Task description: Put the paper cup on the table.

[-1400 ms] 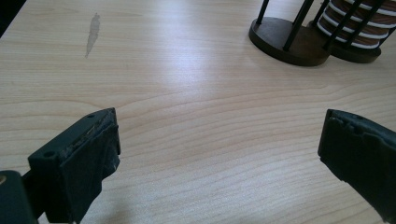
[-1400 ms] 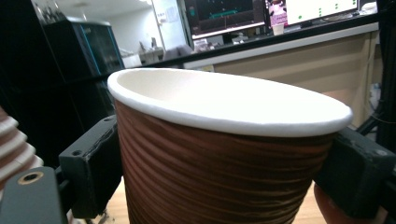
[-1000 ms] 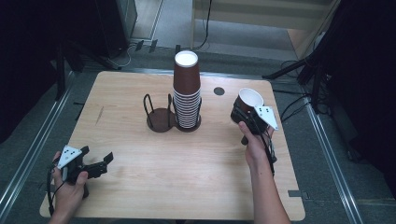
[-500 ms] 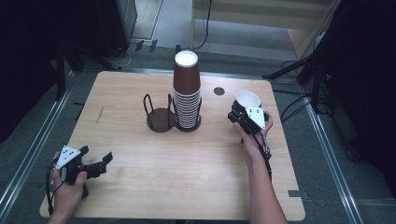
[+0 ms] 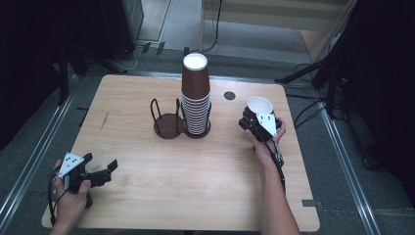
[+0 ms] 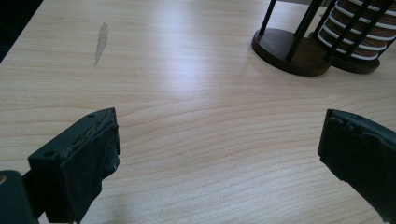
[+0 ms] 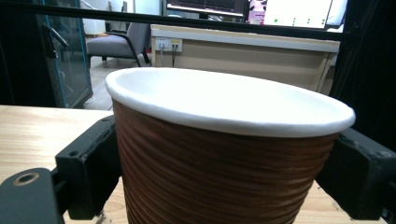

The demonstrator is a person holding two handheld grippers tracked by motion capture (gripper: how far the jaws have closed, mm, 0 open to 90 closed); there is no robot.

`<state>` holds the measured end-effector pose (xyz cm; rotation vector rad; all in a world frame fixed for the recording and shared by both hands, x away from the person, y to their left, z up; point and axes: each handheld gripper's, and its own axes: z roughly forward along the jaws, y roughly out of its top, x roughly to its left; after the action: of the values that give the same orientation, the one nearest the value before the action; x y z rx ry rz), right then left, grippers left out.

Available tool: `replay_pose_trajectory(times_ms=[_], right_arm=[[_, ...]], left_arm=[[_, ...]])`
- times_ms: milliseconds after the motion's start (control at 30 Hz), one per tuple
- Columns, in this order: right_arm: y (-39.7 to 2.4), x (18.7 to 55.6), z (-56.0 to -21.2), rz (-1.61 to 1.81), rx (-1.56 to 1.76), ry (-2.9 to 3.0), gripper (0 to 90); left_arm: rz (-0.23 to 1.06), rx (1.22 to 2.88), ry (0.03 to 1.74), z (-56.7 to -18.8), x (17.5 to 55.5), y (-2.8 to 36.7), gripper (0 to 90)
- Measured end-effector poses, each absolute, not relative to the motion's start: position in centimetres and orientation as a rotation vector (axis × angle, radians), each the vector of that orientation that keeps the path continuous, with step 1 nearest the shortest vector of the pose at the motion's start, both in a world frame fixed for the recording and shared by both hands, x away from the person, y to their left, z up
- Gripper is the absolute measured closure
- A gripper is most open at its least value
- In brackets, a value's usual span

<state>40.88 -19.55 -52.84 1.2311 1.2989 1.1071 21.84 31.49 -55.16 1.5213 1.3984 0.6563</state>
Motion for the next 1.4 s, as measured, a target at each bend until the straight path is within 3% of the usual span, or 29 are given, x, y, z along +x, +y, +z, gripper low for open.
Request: replay_pose_trajectory(times_ms=[433, 733, 1400], right_arm=[[-20.6, 40.6, -54.4, 1.108, 1.259, 1.291, 8.9], [-21.0, 40.4, -54.3, 1.118, 1.290, 1.350, 0.0], [-22.2, 37.0, -52.7, 1.190, 1.258, 1.411, 0.0]], left_arm=[[0.660, 1.520, 1.393, -55.2, 21.8, 31.5, 0.0], [0.662, 1.526, 1.384, -55.1, 21.7, 31.5, 0.0], [0.665, 1.524, 1.384, -55.2, 21.8, 31.4, 0.0]])
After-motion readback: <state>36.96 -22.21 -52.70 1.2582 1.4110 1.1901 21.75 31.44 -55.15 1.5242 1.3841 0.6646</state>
